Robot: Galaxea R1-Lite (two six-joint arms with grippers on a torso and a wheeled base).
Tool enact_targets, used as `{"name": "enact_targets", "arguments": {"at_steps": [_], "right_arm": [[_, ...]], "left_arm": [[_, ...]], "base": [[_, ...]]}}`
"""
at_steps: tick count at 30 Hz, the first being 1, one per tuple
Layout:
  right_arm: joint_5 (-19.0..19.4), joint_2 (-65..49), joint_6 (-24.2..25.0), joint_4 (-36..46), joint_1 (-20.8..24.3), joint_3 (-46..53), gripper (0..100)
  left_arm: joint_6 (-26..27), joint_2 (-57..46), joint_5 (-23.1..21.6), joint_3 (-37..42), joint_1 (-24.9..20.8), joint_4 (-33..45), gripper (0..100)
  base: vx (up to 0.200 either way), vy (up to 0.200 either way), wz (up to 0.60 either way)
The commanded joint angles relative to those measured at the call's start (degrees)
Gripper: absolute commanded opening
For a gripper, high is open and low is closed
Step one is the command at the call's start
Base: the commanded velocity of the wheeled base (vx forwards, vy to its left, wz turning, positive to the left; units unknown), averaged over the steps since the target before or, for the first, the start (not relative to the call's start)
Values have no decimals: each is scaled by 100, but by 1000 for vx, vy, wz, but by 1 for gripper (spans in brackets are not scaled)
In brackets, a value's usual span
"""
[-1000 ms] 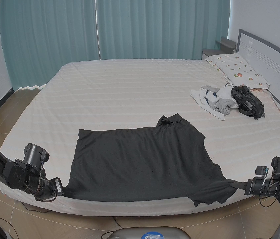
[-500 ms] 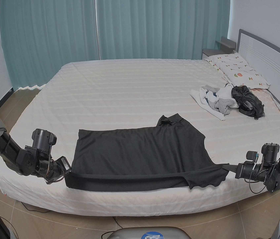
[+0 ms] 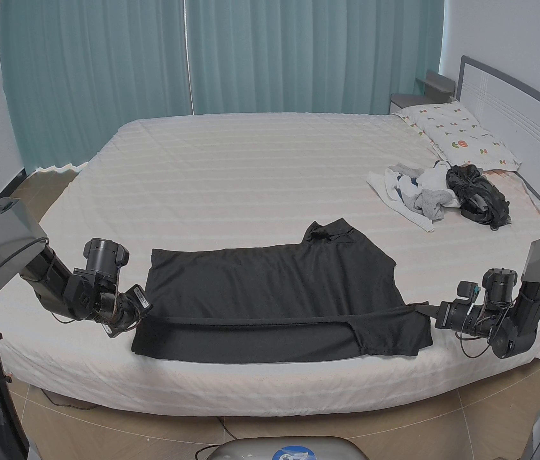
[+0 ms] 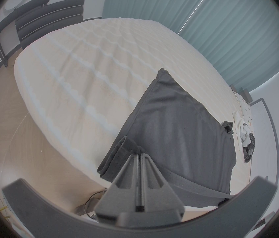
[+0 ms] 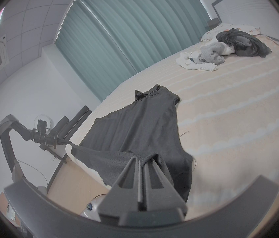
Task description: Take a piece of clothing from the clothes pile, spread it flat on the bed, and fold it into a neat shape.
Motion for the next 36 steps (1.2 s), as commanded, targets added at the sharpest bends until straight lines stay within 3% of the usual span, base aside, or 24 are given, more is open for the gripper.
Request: {"name": "enact_targets", "arguments": {"at_steps": [1,16,36], "right_arm": [[-35,245,4,181,89,-338,0],[-351,702,13,788,264,-1244,0],[-606,1062,355,708,370,-1622,0]], "left_arm": [[-73,360,32,-293,2,-2,0],[-73,861,50,-970,20,69,0],[-125,1151,50,-1313,90,86,0]], "base": [[0,0,0],[0,0,0],[0,0,0]]}}
